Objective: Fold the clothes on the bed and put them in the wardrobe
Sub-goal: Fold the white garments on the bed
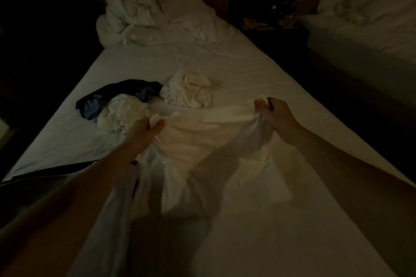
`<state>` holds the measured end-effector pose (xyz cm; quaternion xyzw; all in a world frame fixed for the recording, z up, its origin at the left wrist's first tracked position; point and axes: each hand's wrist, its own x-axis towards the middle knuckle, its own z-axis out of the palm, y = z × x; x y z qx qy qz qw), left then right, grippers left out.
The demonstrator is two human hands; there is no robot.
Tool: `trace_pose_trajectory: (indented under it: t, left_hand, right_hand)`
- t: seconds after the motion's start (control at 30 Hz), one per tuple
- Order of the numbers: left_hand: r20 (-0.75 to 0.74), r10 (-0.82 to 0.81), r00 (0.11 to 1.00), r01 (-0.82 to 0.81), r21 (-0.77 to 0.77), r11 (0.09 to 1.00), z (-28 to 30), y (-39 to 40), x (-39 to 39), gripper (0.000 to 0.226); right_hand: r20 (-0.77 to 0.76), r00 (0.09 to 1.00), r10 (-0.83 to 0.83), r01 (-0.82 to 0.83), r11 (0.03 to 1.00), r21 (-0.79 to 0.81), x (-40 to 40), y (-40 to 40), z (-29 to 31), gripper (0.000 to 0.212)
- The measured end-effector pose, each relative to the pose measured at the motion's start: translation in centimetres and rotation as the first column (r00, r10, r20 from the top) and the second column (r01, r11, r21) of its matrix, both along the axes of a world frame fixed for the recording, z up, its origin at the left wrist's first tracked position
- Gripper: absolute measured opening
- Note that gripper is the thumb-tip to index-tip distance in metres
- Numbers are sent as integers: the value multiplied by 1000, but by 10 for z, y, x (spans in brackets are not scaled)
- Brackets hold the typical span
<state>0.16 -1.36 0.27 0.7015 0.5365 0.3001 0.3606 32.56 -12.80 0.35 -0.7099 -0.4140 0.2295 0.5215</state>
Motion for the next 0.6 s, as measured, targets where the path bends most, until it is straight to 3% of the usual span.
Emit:
trace_pose_trajectory:
  t: [0.1,0.27,0.4,0.5,0.6]
  left_hand:
    - [110,59,992,-62,26,998,33,-37,-13,18]
    - [206,101,973,-134,155,979,80,-102,-39,40]
    - [331,80,940,-149,190,970,104,-148,-62,23]
    - [430,61,901,-143,162,976,125,-186,-76,21]
    - [494,23,869,-109,146,983,143,-221,-91,26]
  right_hand:
    - [-3,1000,12,-12,997,81,-15,-43,40,28]
    - [31,999,27,-32,985,171,-35,-113,104,17]
    - [26,1000,-5,-2,964,265,-51,-164,139,32]
    - [2,1000,27,-26,948,318,-68,-196,159,13]
    - [-10,998,58,-51,933,357,-82,-225,173,9]
